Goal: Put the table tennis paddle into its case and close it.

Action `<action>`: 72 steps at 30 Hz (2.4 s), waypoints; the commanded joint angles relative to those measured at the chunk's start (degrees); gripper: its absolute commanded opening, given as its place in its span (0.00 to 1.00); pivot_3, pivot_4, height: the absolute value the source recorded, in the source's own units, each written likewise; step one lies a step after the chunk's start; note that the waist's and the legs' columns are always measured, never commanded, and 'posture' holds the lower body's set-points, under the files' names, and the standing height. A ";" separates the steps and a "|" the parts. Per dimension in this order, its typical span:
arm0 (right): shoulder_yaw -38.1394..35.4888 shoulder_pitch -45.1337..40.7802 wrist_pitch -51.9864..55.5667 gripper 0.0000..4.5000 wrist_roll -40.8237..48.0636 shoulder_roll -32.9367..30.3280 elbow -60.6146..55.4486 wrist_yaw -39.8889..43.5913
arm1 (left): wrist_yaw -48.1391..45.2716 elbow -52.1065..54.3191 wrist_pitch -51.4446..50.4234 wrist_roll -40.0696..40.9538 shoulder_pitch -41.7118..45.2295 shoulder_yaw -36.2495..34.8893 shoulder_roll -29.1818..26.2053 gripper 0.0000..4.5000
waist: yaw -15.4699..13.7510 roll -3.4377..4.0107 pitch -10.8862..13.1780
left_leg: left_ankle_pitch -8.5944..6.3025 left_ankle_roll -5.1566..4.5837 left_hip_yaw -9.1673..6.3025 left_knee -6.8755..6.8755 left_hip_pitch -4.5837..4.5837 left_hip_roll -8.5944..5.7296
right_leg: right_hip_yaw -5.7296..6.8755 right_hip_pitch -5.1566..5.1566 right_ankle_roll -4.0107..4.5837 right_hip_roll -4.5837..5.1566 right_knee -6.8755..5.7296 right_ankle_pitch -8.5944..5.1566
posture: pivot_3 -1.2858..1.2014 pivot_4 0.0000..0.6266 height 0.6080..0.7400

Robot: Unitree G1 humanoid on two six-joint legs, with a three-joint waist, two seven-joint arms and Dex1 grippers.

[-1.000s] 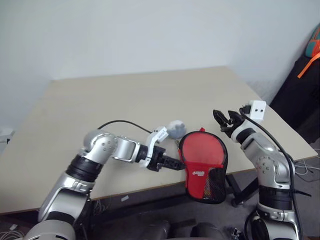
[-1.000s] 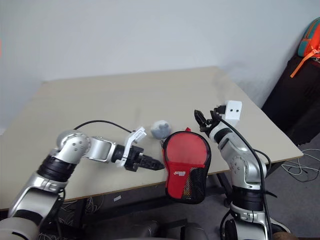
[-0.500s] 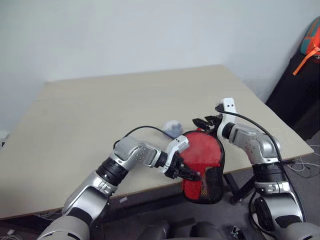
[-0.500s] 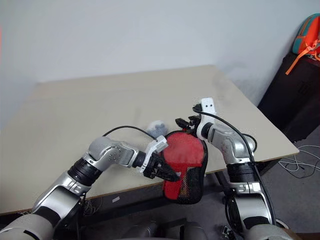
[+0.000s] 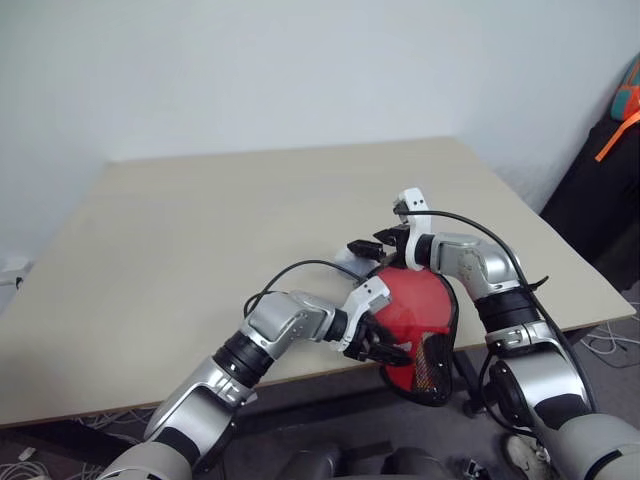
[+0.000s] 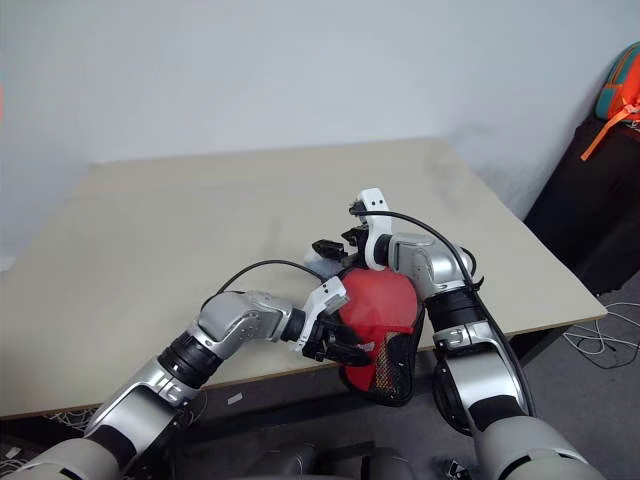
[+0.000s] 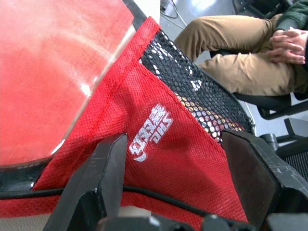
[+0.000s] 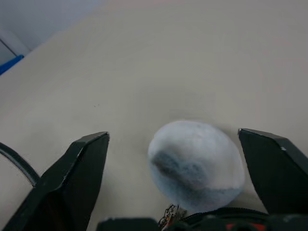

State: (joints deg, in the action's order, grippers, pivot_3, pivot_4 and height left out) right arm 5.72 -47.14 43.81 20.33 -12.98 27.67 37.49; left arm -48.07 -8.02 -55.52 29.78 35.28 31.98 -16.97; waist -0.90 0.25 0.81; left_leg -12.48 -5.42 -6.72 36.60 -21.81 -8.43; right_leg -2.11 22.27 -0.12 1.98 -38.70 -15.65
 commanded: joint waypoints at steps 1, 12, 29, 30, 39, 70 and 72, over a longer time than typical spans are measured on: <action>-0.25 -2.31 -2.55 0.99 -1.27 0.55 1.36 0.81 | 1.68 -1.22 -0.67 -3.18 -0.37 -0.50 0.28 0.74 | 0.06 0.00 0.00 | -0.07 -0.12 0.00 0.01 0.00 0.00 | 0.00 0.01 0.00 0.00 -0.01 0.00 | 0.52 0.00 1.00; -0.71 -3.58 -3.60 0.99 -3.02 1.33 3.68 1.76 | -4.80 1.30 -0.18 -2.06 1.97 -3.82 -2.42 0.74 | 0.93 0.03 0.02 | 0.06 0.13 0.01 -0.25 -0.03 0.03 | -0.03 0.21 -0.03 -0.01 -0.02 -0.02 | 0.52 0.00 1.00; 0.37 -6.68 -5.66 0.99 -8.42 6.31 17.67 0.54 | -2.22 -0.63 1.38 -8.63 -0.18 -2.23 0.31 0.74 | 0.63 0.04 0.01 | 0.08 0.15 0.00 -0.29 0.15 0.02 | -0.04 0.05 -0.03 -0.02 -0.01 -0.02 | 0.52 0.00 1.00; 0.69 -6.73 -6.03 0.99 -9.04 6.31 18.16 0.62 | -2.13 -0.58 1.38 -8.78 -0.23 -2.37 0.33 0.74 | 0.65 0.04 0.01 | 0.08 0.15 0.00 -0.30 0.15 0.02 | -0.04 0.05 -0.03 -0.02 -0.01 -0.02 | 0.52 0.00 1.00; -3.32 -7.54 -10.43 0.49 -9.72 7.49 19.65 -3.28 | -2.15 -0.54 -0.83 -9.02 -0.17 -2.28 0.15 0.74 | 0.71 0.04 0.01 | 0.08 0.16 0.00 -0.33 0.17 0.02 | -0.06 0.05 -0.03 -0.03 -0.01 -0.02 | 0.52 0.00 1.00; -17.46 -7.50 -23.66 0.02 -10.53 -1.83 23.71 -26.28 | -2.48 -0.49 -6.51 -8.05 -0.42 -3.41 1.24 0.74 | 0.87 0.08 0.03 | 0.11 0.21 0.01 -0.47 0.19 0.03 | -0.10 0.08 -0.03 -0.03 0.02 -0.03 | 0.52 0.00 1.00; -17.43 -5.19 -20.58 0.02 -10.14 -2.93 18.37 -25.73 | -2.38 -0.55 -6.62 -8.05 -0.42 -3.48 1.36 0.74 | 0.71 0.09 0.04 | 0.11 0.20 0.01 -0.46 0.17 0.03 | -0.10 0.09 -0.03 -0.02 0.02 -0.03 | 0.52 0.00 1.00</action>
State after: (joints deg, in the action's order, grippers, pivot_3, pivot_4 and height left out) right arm -10.71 -51.90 22.24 9.48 -13.89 51.93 12.17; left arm -51.70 -6.54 -60.63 23.10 35.47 27.78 -15.30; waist -0.19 0.34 0.85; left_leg -12.37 -5.22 -6.71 36.14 -21.64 -8.40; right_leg -2.21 22.36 -0.15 1.96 -38.66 -15.69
